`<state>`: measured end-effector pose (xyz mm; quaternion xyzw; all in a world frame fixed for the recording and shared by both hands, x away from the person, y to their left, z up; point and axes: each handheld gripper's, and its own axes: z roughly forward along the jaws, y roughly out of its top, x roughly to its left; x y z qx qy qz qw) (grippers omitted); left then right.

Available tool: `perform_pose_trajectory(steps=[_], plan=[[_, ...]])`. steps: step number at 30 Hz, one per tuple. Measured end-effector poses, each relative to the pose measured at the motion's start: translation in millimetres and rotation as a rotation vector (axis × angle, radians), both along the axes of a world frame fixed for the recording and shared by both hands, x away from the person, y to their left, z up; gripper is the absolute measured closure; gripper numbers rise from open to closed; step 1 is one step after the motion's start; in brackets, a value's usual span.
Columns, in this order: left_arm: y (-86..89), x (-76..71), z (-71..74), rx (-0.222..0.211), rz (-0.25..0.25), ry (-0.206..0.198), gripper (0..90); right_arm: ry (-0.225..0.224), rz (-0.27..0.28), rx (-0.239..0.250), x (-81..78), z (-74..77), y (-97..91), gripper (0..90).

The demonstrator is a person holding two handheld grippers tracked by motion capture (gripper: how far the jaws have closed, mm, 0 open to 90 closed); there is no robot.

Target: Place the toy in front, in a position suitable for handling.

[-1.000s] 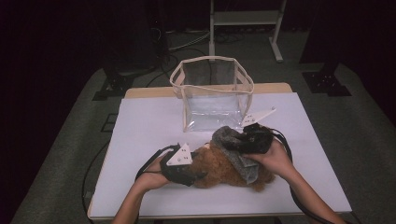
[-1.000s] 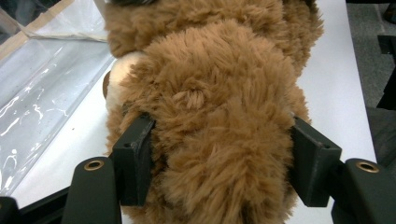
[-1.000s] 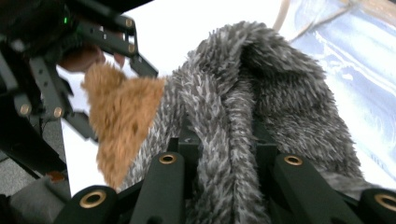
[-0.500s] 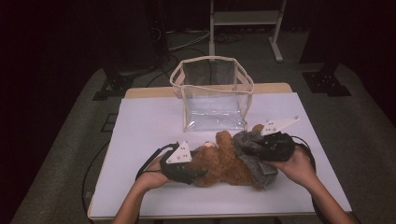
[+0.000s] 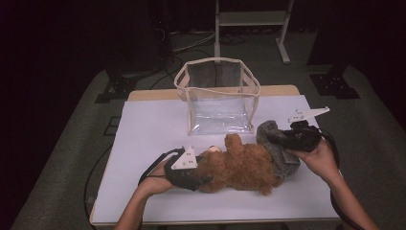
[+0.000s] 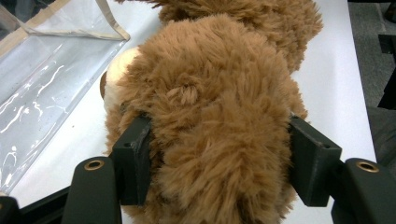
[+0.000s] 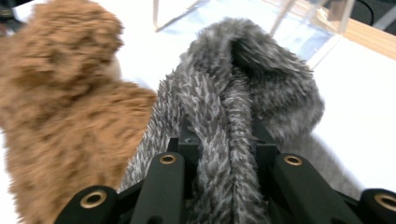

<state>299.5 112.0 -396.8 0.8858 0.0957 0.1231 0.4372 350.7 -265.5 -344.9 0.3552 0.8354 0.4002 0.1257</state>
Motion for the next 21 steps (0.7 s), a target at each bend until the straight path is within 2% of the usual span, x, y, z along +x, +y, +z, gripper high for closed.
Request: perform_pose_trajectory(steps=[2, 4, 9, 13, 16, 18, 21], plan=[[0.2, 0.4, -0.2, -0.002, 0.0, 0.001, 34.1, 0.015, -0.004, 0.008, 3.0, -1.6, -0.5, 72.2], [0.3, 0.7, -0.1, 0.005, 0.0, -0.003, 34.0, 0.012, 0.003, 0.014, 1.2, -1.2, 1.9, 72.2], [-0.6, 0.5, -0.1, 0.004, 0.007, -0.005, 33.3, -0.005, 0.074, 0.027, -11.7, 5.2, 19.2, 72.2], [-0.3, 0.0, 0.0, 0.013, 0.001, -0.006, 33.6, -0.012, 0.123, 0.0, -14.5, 4.2, 36.2, 72.1], [0.0, -0.3, 0.1, 0.014, -0.003, 0.002, 33.8, -0.008, 0.113, -0.006, -7.7, 3.5, 37.7, 72.2], [0.2, 0.1, 0.5, 0.015, -0.008, 0.001, 33.8, -0.017, 0.087, -0.026, -0.4, 2.2, 33.3, 72.2], [0.0, 0.8, 0.3, 0.011, -0.004, 0.001, 33.9, 0.019, 0.061, 0.004, 6.3, -1.3, 24.8, 72.3]])
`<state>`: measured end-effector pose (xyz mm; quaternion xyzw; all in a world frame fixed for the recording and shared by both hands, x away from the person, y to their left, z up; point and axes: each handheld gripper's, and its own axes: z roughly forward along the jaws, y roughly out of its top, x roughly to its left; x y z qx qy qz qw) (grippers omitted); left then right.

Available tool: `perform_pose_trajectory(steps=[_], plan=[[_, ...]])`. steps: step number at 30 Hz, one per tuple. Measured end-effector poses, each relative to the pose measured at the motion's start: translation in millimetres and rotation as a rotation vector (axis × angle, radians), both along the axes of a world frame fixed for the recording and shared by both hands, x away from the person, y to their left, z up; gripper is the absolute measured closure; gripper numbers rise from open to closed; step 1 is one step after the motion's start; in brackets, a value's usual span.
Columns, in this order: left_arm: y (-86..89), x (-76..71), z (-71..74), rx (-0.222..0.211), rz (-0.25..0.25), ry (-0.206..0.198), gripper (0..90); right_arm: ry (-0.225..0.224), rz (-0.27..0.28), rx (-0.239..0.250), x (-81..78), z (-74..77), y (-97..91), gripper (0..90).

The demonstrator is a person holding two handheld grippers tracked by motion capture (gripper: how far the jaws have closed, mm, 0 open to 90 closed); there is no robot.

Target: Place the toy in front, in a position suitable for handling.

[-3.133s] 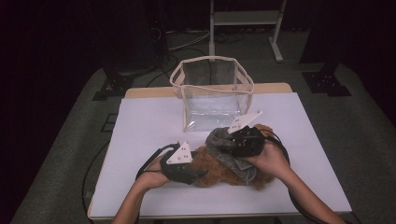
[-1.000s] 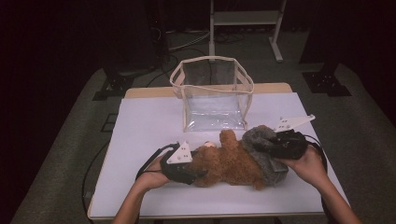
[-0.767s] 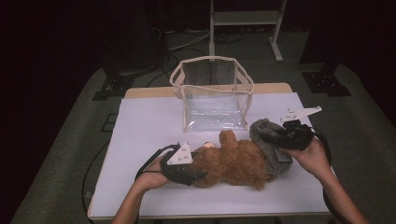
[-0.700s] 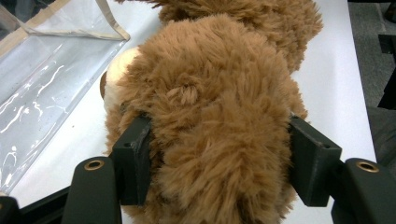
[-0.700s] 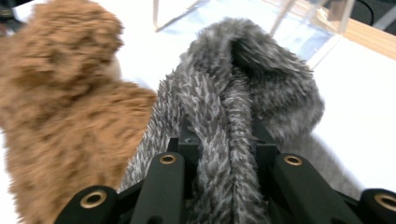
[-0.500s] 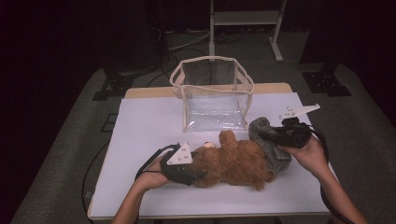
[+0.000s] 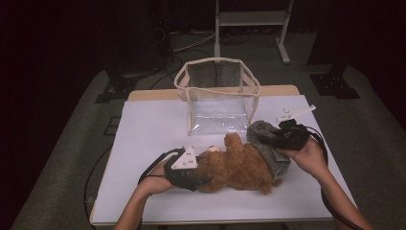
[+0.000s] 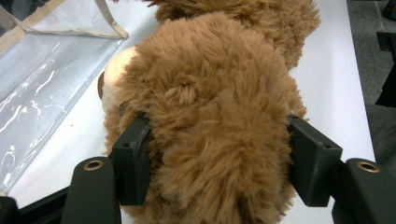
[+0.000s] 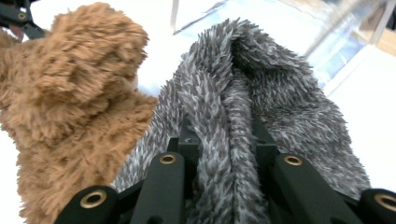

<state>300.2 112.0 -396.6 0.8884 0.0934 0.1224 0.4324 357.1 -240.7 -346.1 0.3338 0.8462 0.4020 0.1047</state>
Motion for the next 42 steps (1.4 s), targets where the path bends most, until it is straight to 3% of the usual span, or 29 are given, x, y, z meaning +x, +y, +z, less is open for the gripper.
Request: perform_pose_trajectory(steps=[5, 11, 14, 19, 23, 26, 29, 34, 38, 40, 42], plan=[[-2.5, 1.3, -0.2, -0.01, 0.021, -0.013, 33.3, 0.0, 0.045, 0.027, -9.4, 1.0, 9.8, 72.1], [-1.3, 1.4, -0.6, 0.0, 0.022, -0.013, 32.9, 0.024, 0.137, 0.064, -19.2, -1.8, 36.6, 72.1], [-0.8, 1.6, -0.9, -0.009, 0.022, -0.004, 33.3, 0.007, 0.134, 0.049, -21.0, -1.0, 33.8, 72.2], [-0.6, 2.3, -0.6, -0.016, 0.022, -0.001, 33.5, -0.021, 0.043, 0.0, -13.0, -0.6, 7.4, 72.2], [-0.7, 2.5, -0.6, -0.026, 0.036, -0.005, 32.9, -0.014, -0.018, 0.016, -11.0, -2.5, -16.2, 72.2], [-0.6, 3.6, -0.3, -0.021, 0.038, -0.009, 32.5, -0.012, -0.032, 0.029, -22.5, -5.1, -27.9, 72.2], [-1.5, 4.3, -0.6, -0.027, 0.046, -0.013, 32.0, -0.028, -0.025, 0.052, -37.8, -5.7, -30.3, 72.1], [-1.8, 5.5, -0.9, -0.038, 0.06, -0.012, 31.8, -0.035, 0.049, 0.054, -54.7, -5.4, -14.1, 72.1], [-0.4, 7.7, -2.1, -0.046, 0.08, -0.002, 31.6, -0.049, 0.109, 0.063, -60.5, -8.4, 5.0, 71.9], [0.9, 8.6, -1.7, -0.051, 0.086, 0.004, 31.2, -0.066, 0.104, 0.046, -60.8, -11.4, 8.7, 72.1], [2.8, 8.9, 0.5, -0.06, 0.091, 0.005, 30.2, -0.058, 0.092, 0.064, -57.1, -14.5, 3.3, 72.2]])
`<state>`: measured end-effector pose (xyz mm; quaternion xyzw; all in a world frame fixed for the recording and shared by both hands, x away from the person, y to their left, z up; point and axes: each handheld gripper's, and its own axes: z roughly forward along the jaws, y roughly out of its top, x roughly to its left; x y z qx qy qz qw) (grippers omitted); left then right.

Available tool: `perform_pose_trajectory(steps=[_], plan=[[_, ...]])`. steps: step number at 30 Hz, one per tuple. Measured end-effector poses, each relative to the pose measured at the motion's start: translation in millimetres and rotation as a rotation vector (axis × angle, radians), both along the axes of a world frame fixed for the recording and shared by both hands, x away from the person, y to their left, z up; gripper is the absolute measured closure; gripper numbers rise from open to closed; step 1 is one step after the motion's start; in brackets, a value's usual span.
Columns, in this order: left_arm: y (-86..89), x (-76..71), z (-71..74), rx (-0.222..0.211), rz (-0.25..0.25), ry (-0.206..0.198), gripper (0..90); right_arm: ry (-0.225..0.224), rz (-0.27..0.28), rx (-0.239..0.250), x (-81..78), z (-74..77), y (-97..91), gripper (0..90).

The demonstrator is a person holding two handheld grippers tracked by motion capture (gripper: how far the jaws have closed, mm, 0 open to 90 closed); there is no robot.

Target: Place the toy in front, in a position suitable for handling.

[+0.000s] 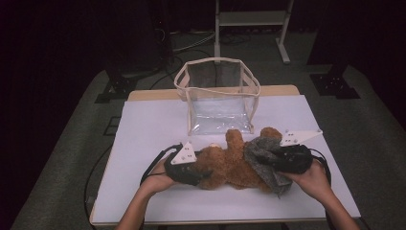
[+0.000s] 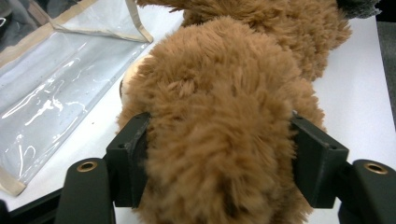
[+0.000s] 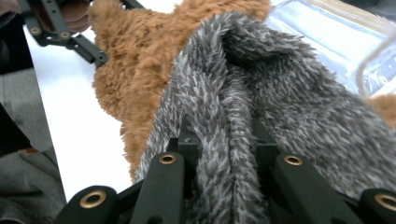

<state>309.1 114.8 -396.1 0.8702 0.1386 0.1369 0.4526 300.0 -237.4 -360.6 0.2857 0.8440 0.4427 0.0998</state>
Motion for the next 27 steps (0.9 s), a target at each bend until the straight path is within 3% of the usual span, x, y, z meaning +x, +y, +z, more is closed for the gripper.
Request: perform_pose_trajectory(steps=[4, 6, 9, 13, 16, 18, 22, 25, 27], plan=[[3.0, 1.2, 0.8, 0.006, 0.003, 0.014, 29.2, 0.017, -0.055, 0.005, 5.9, -6.9, -15.8, 72.2], [2.0, 1.3, -1.0, 0.007, -0.001, 0.014, 32.0, 0.019, -0.057, 0.012, 5.4, -4.9, -18.1, 72.2], [-0.2, 0.9, -1.3, 0.006, 0.003, 0.009, 34.0, -0.023, -0.033, 0.013, -0.2, 8.8, -10.9, 72.3], [-1.9, 0.6, -1.1, 0.008, -0.002, 0.001, 34.3, -0.089, 0.032, 0.032, -3.4, 37.0, 11.5, 72.2], [-3.2, -0.4, -0.8, 0.014, -0.004, -0.002, 34.5, -0.112, 0.082, 0.024, 0.3, 52.7, 36.4, 72.2], [-4.1, -0.9, -0.5, 0.018, -0.008, -0.007, 34.5, -0.117, 0.117, -0.007, 4.5, 56.6, 56.8, 72.2], [-4.7, -2.1, -1.1, 0.018, -0.016, -0.008, 34.5, -0.105, 0.171, -0.084, 17.8, 48.6, 92.2, 72.1], [-4.1, -2.7, -1.5, 0.017, -0.018, -0.008, 34.4, -0.088, 0.181, -0.147, 29.5, 35.3, 104.4, 72.0], [-3.7, -2.2, -1.9, 0.017, -0.017, -0.009, 34.3, -0.064, 0.166, -0.173, 36.4, 25.4, 102.7, 72.1]])
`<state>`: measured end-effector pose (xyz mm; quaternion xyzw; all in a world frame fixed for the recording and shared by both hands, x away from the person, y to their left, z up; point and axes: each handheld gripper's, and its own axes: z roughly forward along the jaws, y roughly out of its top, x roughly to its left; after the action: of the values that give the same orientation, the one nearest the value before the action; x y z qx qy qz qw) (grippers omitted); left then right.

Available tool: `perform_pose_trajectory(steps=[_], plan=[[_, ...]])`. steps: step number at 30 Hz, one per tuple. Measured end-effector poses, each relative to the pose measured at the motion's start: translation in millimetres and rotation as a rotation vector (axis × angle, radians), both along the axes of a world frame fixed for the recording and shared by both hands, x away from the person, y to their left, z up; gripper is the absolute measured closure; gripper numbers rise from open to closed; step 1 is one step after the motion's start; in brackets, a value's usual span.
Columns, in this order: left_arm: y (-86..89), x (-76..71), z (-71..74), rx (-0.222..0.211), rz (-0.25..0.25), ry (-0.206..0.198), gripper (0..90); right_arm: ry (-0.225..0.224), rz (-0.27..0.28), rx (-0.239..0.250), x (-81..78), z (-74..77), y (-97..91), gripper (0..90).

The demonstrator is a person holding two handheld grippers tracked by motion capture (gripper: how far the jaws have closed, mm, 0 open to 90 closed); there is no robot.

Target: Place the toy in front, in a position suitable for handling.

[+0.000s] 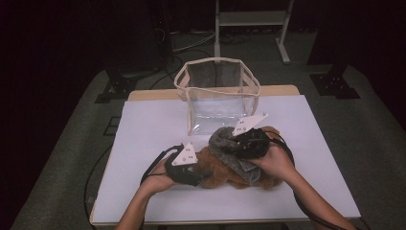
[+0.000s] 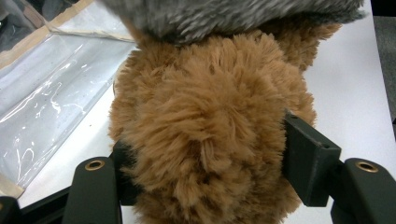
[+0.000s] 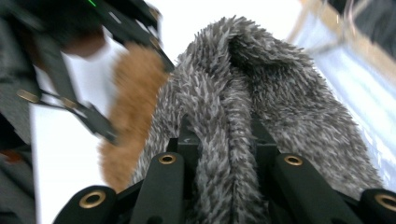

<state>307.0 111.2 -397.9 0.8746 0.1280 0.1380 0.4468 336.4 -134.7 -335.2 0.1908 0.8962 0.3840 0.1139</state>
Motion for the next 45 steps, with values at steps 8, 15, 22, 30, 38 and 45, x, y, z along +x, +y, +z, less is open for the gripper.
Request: perform_pose_trajectory(steps=[8, 15, 22, 30, 38, 45], plan=[[1.2, 3.2, -2.5, -0.026, -0.001, 0.002, 27.7, 0.085, -0.05, 0.073, 10.3, -19.5, -30.1, 72.7], [8.6, 6.8, -5.0, -0.049, -0.001, 0.016, 30.7, 0.103, -0.058, 0.106, 11.2, -23.8, -36.8, 72.8], [6.0, 5.3, -3.4, -0.065, -0.005, 0.0, 40.6, 0.096, -0.013, 0.145, 3.6, -7.4, -23.9, 72.6], [2.7, 2.0, -1.2, -0.062, -0.019, -0.012, 41.4, 0.095, 0.075, 0.142, 2.6, -1.9, 21.7, 72.6], [5.2, 3.8, -4.1, -0.053, -0.026, 0.002, 38.2, 0.067, -0.006, 0.069, 17.8, -1.7, 13.4, 72.5], [4.6, 2.1, -3.9, -0.043, -0.035, 0.001, 37.6, 0.077, -0.13, 0.036, 41.6, -5.4, -22.5, 72.6]])
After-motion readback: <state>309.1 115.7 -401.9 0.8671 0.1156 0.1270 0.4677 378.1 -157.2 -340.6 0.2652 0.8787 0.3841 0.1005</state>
